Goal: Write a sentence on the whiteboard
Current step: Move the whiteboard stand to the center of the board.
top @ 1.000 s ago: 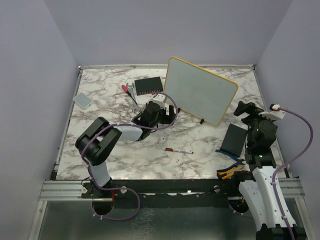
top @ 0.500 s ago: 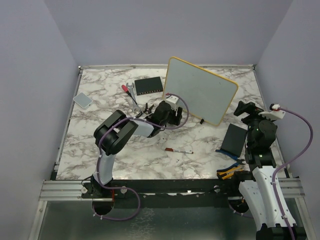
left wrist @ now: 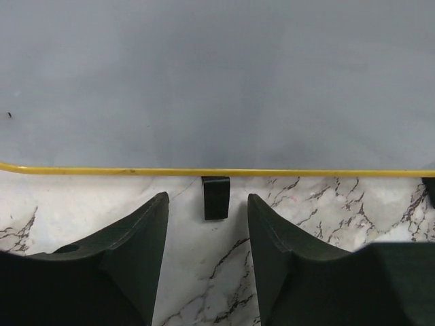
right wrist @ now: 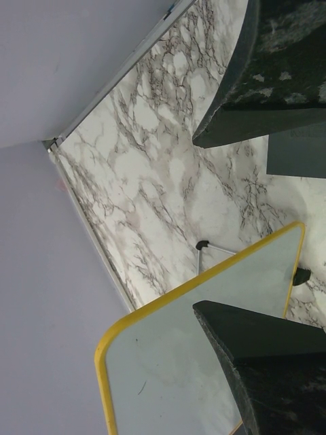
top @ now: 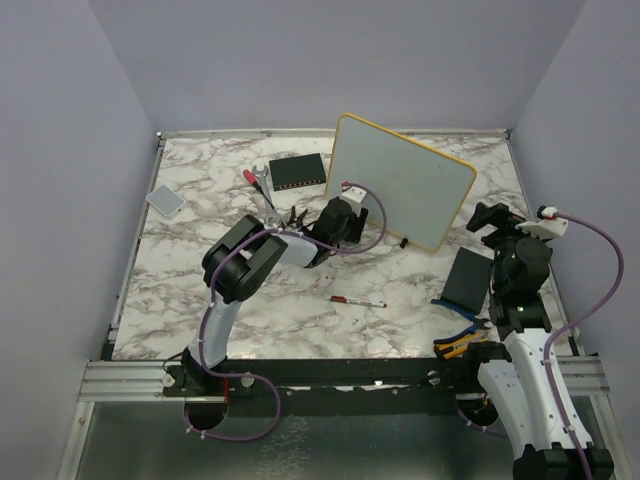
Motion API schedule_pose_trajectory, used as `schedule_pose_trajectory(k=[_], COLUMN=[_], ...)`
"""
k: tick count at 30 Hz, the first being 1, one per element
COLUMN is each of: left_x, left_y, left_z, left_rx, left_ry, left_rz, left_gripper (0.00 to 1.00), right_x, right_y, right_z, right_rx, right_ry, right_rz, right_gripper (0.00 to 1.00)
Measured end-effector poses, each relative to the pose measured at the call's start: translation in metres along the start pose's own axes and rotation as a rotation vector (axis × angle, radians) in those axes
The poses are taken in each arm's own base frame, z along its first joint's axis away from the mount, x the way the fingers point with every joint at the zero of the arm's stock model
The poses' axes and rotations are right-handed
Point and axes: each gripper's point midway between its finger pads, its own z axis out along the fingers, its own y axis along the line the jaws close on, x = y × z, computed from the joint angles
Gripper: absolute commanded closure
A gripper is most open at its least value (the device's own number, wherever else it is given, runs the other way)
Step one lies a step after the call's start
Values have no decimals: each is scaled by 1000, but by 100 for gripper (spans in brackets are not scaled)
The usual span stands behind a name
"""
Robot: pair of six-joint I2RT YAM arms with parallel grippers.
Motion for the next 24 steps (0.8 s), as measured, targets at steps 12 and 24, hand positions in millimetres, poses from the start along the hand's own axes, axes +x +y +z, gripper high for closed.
schedule_pose_trajectory(k=[12,24], left_x=[1,0], left_y=[1,-1], left_z=[3,7], left_rx=[-51,-64], left_ry=[1,-8], left_rz=[26,41], left_gripper=[66,87], right_x=[2,2], right_y=[-2,-2], right_z=[1,1], right_rx=[9,10], right_ry=[6,5], right_rz=[-3,-2], right_gripper=[2,2])
